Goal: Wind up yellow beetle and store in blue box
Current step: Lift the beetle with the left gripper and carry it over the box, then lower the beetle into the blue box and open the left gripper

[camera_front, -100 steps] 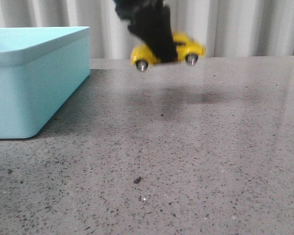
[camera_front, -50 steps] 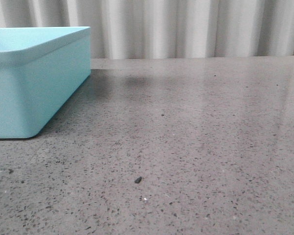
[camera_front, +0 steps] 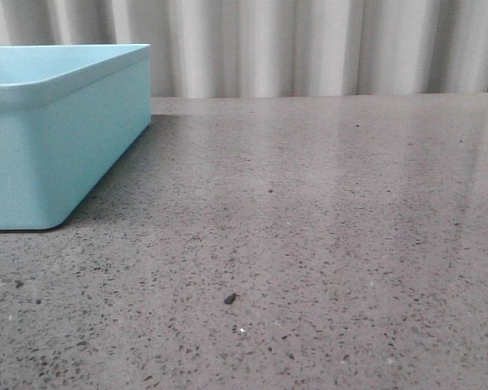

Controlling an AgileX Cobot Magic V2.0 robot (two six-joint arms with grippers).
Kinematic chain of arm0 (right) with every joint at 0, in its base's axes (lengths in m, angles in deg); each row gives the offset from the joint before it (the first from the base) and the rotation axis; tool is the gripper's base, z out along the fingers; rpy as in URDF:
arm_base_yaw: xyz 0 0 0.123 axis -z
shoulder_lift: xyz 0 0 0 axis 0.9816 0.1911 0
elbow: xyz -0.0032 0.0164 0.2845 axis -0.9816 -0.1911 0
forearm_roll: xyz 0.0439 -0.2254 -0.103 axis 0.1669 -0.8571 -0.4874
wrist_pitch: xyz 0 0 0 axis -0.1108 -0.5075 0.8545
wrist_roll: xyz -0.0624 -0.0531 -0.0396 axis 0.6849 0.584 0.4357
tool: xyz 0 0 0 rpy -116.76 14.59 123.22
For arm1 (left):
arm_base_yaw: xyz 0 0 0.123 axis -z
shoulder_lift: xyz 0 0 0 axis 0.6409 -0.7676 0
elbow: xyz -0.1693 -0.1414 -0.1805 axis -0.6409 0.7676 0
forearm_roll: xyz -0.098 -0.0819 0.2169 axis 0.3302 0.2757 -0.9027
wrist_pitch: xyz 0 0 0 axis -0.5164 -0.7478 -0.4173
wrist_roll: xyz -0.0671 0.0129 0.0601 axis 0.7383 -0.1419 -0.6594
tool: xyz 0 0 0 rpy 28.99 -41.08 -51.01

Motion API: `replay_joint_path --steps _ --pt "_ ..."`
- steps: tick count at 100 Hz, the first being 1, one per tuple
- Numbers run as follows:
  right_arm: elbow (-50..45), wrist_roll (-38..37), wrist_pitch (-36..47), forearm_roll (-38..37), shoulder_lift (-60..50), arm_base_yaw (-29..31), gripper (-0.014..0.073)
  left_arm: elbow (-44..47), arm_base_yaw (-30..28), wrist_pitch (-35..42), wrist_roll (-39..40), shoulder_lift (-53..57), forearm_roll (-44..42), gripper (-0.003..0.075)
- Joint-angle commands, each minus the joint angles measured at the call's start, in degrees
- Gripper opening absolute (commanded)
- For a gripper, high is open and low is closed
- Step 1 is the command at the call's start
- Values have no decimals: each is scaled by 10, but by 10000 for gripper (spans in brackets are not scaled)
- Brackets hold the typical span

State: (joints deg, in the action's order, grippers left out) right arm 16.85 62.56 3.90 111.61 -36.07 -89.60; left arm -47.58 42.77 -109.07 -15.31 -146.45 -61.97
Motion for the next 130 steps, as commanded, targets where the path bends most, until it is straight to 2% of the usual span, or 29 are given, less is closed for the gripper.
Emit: replay_joint_path --steps 1,29,63,71,89,119,130 --pt "12 6 41 10 1 -3 -50 21 -4 -6 26 21 13 62" --pt "-11 6 55 10 1 -3 -50 123 -4 25 26 5 1 62" --pt "-19 6 68 11 0 -3 -50 130 -4 22 26 -53 -3 69" --pt "-19 6 68 12 0 -3 -50 130 -4 22 26 -57 -16 120" --pt "-19 6 68 25 0 -3 -50 130 -4 32 27 -58 -19 363" --pt "-19 6 59 31 0 -3 -50 130 -4 27 60 -55 -12 518" --pt "-19 6 53 31 0 -3 -50 129 -4 41 60 -33 3 505"
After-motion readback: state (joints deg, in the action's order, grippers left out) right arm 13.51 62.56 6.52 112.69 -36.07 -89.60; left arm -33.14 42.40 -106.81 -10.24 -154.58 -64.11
